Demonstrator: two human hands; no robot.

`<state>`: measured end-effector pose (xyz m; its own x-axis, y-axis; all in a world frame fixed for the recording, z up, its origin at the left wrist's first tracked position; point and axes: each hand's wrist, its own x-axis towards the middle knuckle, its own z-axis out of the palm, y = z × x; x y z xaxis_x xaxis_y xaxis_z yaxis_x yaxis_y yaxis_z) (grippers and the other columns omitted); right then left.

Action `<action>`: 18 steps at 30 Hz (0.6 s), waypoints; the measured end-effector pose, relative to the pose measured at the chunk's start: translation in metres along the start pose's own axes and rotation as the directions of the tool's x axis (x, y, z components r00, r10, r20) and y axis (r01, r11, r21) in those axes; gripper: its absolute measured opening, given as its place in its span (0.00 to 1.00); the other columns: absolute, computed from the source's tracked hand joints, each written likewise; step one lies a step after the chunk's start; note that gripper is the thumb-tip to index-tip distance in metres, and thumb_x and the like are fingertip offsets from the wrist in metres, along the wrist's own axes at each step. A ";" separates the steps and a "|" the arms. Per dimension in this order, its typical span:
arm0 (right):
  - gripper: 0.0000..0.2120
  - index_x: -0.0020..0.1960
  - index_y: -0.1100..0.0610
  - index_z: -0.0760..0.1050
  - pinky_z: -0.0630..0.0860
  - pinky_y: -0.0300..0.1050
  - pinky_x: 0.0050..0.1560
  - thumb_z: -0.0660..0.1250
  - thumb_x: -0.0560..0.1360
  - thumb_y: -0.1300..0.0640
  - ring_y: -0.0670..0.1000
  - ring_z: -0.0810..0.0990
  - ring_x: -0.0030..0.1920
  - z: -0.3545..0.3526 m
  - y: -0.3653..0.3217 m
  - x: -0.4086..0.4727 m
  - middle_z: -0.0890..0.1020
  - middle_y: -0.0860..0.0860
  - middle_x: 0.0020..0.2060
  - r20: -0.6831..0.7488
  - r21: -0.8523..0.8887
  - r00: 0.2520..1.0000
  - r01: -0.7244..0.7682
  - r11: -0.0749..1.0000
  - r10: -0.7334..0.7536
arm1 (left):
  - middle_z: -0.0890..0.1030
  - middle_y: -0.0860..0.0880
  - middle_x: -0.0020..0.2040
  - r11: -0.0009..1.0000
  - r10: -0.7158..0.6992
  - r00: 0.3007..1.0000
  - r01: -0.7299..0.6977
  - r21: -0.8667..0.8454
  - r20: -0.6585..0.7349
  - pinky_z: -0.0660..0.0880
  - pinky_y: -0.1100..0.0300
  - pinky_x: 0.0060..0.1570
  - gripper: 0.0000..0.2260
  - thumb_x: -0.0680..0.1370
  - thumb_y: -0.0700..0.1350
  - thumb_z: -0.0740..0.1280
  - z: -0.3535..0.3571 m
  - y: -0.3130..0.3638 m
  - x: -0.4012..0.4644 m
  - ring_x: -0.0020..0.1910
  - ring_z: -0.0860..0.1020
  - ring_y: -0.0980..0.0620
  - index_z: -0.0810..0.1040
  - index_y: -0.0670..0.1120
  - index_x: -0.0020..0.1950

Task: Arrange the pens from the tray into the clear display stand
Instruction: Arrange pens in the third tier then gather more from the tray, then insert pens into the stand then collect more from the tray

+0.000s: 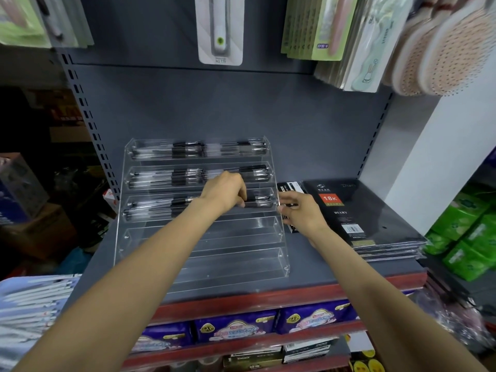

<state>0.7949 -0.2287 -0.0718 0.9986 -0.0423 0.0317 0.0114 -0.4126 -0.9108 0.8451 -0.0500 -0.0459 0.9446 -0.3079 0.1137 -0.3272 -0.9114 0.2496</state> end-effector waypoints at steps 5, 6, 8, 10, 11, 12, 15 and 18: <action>0.18 0.66 0.59 0.72 0.76 0.41 0.50 0.62 0.77 0.67 0.48 0.76 0.51 0.000 -0.002 -0.001 0.78 0.54 0.59 0.000 -0.015 1.000 -0.001 1.000 0.001 | 0.82 0.48 0.52 0.994 0.000 1.000 -0.003 -0.111 -0.027 0.75 0.53 0.55 0.09 0.73 0.44 0.71 -0.001 -0.004 -0.005 0.53 0.78 0.50 0.82 0.46 0.52; 0.18 0.66 0.58 0.71 0.75 0.41 0.52 0.62 0.77 0.67 0.48 0.76 0.51 0.001 -0.003 -0.002 0.78 0.54 0.59 -0.009 -0.026 1.000 0.005 1.000 -0.005 | 0.82 0.48 0.53 0.988 -0.006 0.998 -0.004 -0.153 -0.061 0.75 0.52 0.56 0.09 0.74 0.44 0.70 -0.002 -0.005 -0.008 0.53 0.78 0.50 0.82 0.46 0.53; 0.19 0.67 0.57 0.71 0.72 0.38 0.55 0.64 0.77 0.64 0.49 0.77 0.53 0.003 -0.003 -0.005 0.78 0.54 0.60 -0.083 -0.143 0.994 0.058 0.988 -0.070 | 0.82 0.50 0.52 0.963 -0.009 0.989 -0.031 -0.267 -0.150 0.74 0.60 0.56 0.09 0.76 0.44 0.68 -0.002 -0.006 -0.020 0.52 0.78 0.53 0.81 0.46 0.55; 0.18 0.66 0.57 0.72 0.66 0.33 0.56 0.65 0.76 0.62 0.51 0.76 0.58 0.009 -0.003 -0.011 0.77 0.54 0.60 -0.179 -0.274 0.963 0.149 0.950 -0.203 | 0.80 0.55 0.49 0.924 -0.005 0.976 -0.078 -0.373 -0.216 0.69 0.76 0.49 0.09 0.77 0.43 0.67 -0.003 -0.006 -0.040 0.48 0.77 0.58 0.81 0.46 0.56; 0.18 0.65 0.58 0.72 0.64 0.28 0.56 0.64 0.76 0.62 0.50 0.75 0.60 0.014 -0.005 -0.016 0.76 0.54 0.60 -0.199 -0.299 0.943 0.202 0.933 -0.268 | 0.79 0.56 0.48 0.901 -0.013 0.971 -0.091 -0.424 -0.237 0.67 0.79 0.46 0.09 0.77 0.43 0.67 -0.003 -0.006 -0.052 0.47 0.76 0.60 0.81 0.46 0.57; 0.17 0.65 0.58 0.73 0.62 0.23 0.54 0.64 0.76 0.63 0.48 0.74 0.59 0.020 -0.008 -0.022 0.76 0.53 0.59 -0.190 -0.298 0.929 0.255 0.920 -0.319 | 0.79 0.57 0.47 0.876 -0.033 0.966 -0.095 -0.473 -0.255 0.67 0.80 0.44 0.10 0.77 0.43 0.67 -0.003 -0.008 -0.064 0.46 0.76 0.60 0.81 0.47 0.57; 0.14 0.61 0.58 0.76 0.69 0.25 0.53 0.64 0.76 0.64 0.46 0.76 0.54 0.047 -0.022 -0.042 0.78 0.52 0.57 -0.064 -0.235 0.926 0.348 0.907 -0.372 | 0.81 0.55 0.46 0.808 -0.097 0.956 -0.087 -0.583 -0.278 0.70 0.76 0.45 0.09 0.76 0.42 0.67 -0.002 -0.023 -0.105 0.45 0.78 0.61 0.80 0.49 0.56; 0.12 0.58 0.58 0.78 0.69 0.22 0.48 0.64 0.76 0.64 0.44 0.77 0.49 0.081 -0.032 -0.066 0.81 0.51 0.54 0.075 -0.179 0.942 0.336 0.925 -0.328 | 0.80 0.58 0.44 0.810 -0.169 0.943 -0.032 -0.586 -0.285 0.71 0.75 0.44 0.09 0.77 0.41 0.66 0.001 -0.049 -0.148 0.44 0.77 0.64 0.79 0.50 0.55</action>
<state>0.7327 -0.1391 -0.0780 0.9404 0.1643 0.2976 0.3374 -0.5586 -0.7578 0.7216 0.0395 -0.0761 0.9389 -0.0583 0.3392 -0.3105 -0.5686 0.7617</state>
